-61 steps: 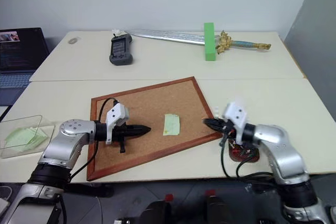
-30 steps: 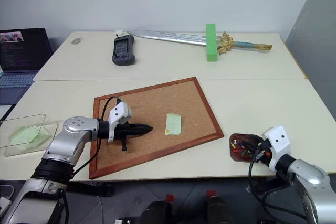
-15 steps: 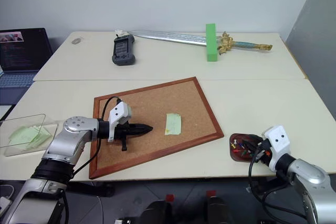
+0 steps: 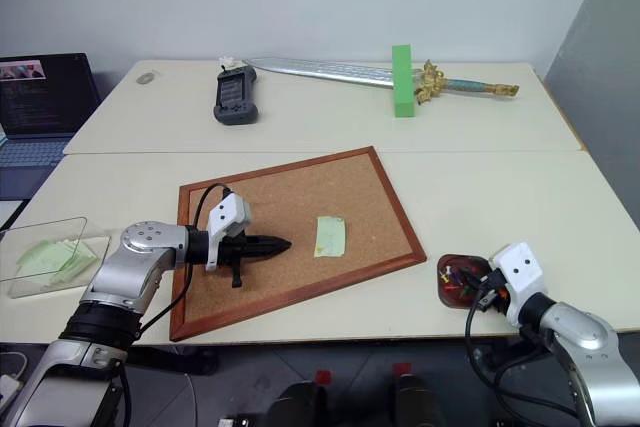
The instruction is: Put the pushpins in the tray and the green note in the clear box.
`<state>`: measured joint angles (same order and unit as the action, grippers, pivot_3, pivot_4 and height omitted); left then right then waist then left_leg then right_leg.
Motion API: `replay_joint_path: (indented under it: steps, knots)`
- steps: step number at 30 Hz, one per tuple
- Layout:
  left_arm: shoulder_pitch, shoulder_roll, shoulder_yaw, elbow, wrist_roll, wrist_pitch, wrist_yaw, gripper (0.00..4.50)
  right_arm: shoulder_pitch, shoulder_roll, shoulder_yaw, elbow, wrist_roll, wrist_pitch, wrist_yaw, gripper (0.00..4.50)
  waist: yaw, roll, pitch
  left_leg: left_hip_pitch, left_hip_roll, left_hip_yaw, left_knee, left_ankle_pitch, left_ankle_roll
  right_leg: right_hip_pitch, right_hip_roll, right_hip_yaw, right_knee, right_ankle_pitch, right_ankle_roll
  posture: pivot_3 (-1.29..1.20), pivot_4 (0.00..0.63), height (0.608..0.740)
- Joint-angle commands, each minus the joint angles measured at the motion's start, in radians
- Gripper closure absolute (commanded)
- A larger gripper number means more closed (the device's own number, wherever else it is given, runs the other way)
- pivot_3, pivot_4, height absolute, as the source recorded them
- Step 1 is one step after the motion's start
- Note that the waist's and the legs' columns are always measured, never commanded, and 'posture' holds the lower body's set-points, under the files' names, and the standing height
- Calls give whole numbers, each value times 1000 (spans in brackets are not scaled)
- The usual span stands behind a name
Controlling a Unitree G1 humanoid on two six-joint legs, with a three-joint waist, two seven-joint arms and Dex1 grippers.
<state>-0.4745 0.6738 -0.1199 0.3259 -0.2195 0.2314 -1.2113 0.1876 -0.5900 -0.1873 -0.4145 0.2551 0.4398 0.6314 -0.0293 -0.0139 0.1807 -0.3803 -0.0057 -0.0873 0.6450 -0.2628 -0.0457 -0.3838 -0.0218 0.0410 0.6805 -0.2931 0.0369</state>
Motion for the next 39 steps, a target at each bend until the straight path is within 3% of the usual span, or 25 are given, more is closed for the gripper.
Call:
replay_joint_path:
  steps: [1, 13, 19, 23, 28, 33, 39]
  knots:
    - [3, 3, -11, 2, 26, 2, 8, 4500, -14, -18, -31, -4, 3, -28, 1, 3144, 0, 0, 0, 0, 0, 0, 0, 0, 0, 0, 0, 0, 0, 0, 0, 0, 150, 740]
    - [-3, -5, -14, 15, 28, -7, 8, 4500, -22, -34, -70, -28, 52, -33, 27, 3144, 0, 0, 0, 0, 0, 0, 0, 0, 0, 0, 0, 0, 0, 0, 0, 0, 150, 740]
    - [-7, -11, -16, 24, 30, -15, 10, 4500, -17, -20, -99, -98, 236, 78, 74, 3144, 1, 0, 0, 0, 0, 0, 0, 0, 0, 0, 0, 0, 0, 0, 0, 0, 150, 740]
    - [-18, -14, -18, 39, 34, -21, 10, 4500, -94, -50, -3, -156, 268, 117, 109, 3144, 0, 0, 0, 0, 0, 0, 0, 0, 0, 0, 0, 0, 0, 0, 0, 0, 150, 740]
    - [-29, -19, -20, 52, 40, -25, 4, 4500, -300, -27, 200, -81, 149, 77, 106, 3144, -2, 0, 0, 1, 0, 0, 1, 0, 0, 0, 1, 0, 0, 0, 0, 0, 150, 740]
    - [-42, -20, -17, 57, 43, -28, 3, 4500, -520, 89, 375, 98, 46, -3, 111, 2071, 0, -1, 0, 0, -1, -1, 0, 0, 0, 0, 2, -1, 0, 0, 0, 0, 150, 740]
    - [-20, -12, -6, 29, 36, -16, 9, 4500, -655, 219, 482, 319, -22, -116, 146, 1979, -1, -1, 0, -1, 0, -1, 1, 0, 0, -1, 0, -1, 1, 0, -1, 0, 150, 740]
